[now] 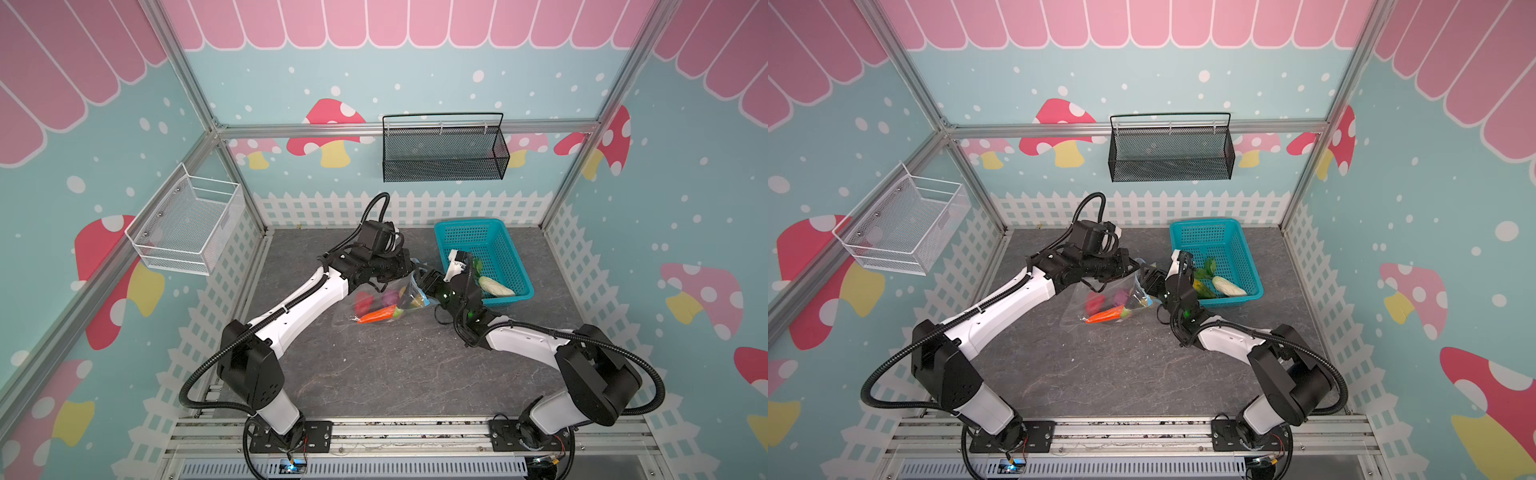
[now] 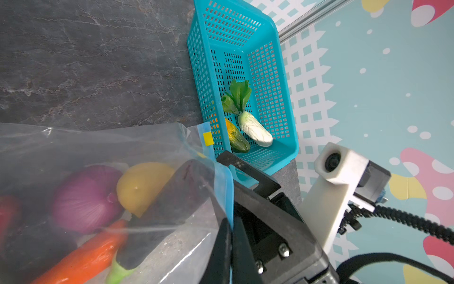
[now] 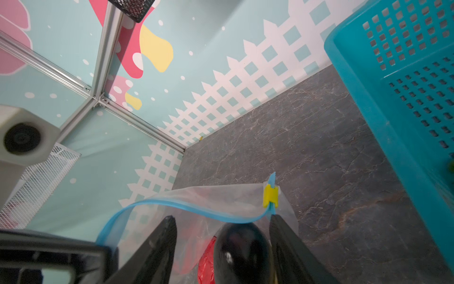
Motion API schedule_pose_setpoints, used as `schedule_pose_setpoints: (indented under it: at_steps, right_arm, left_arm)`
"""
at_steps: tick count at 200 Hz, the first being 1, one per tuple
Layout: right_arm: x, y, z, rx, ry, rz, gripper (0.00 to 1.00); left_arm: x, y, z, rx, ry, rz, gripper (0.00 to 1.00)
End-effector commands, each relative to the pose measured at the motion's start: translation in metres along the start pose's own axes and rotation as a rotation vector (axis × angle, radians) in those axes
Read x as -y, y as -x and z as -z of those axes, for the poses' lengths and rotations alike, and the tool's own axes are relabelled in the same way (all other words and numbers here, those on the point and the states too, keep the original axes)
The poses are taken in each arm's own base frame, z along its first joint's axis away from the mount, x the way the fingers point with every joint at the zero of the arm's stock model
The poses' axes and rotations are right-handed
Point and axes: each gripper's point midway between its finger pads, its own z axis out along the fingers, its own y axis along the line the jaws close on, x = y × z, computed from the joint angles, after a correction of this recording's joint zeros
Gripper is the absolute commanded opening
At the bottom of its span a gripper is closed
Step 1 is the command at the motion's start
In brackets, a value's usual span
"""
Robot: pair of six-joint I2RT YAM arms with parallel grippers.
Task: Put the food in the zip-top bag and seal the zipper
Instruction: 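Lower the eggplant into the bag held by the left gripper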
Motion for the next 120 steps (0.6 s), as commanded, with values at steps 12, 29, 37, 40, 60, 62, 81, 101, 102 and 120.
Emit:
schedule_pose_setpoints:
  at_steps: [12,29,37,40,60,62,81,101,102,120]
  right_arm:
    - [0.002,0.002,0.007,0.018,-0.004,-0.022,0.61]
    - [0.005,0.000,0.010,0.015,-0.008,-0.031,0.55]
    - [0.005,0.000,0.011,0.014,-0.006,-0.032,0.54]
    - [0.005,0.000,0.012,0.013,-0.006,-0.032,0.53]
    - [0.005,0.002,0.016,0.018,-0.009,-0.030,0.48]
    - [0.005,0.002,0.016,0.018,-0.010,-0.028,0.47]
    - [0.003,0.002,0.018,0.007,-0.005,-0.029,0.45]
    - [0.002,-0.003,0.019,-0.026,0.007,-0.041,0.43]
    - [0.001,-0.003,0.019,-0.028,0.009,-0.042,0.43]
    - [-0.001,-0.007,0.017,-0.075,0.025,-0.044,0.42]
  left_arm:
    - [0.013,0.017,0.013,0.062,-0.031,-0.027,0.00]
    - [0.010,0.016,0.011,0.058,-0.025,-0.022,0.00]
    - [0.010,0.015,0.010,0.057,-0.024,-0.020,0.00]
    - [0.009,0.014,0.010,0.055,-0.024,-0.019,0.00]
    - [0.008,0.014,0.010,0.055,-0.023,-0.016,0.00]
    - [0.008,0.013,0.010,0.054,-0.023,-0.016,0.00]
    - [0.009,0.014,0.012,0.062,-0.025,-0.018,0.00]
    - [0.010,0.015,0.015,0.069,-0.026,-0.021,0.00]
    - [0.011,0.015,0.015,0.069,-0.027,-0.022,0.00]
    - [0.011,0.016,0.018,0.077,-0.027,-0.023,0.00]
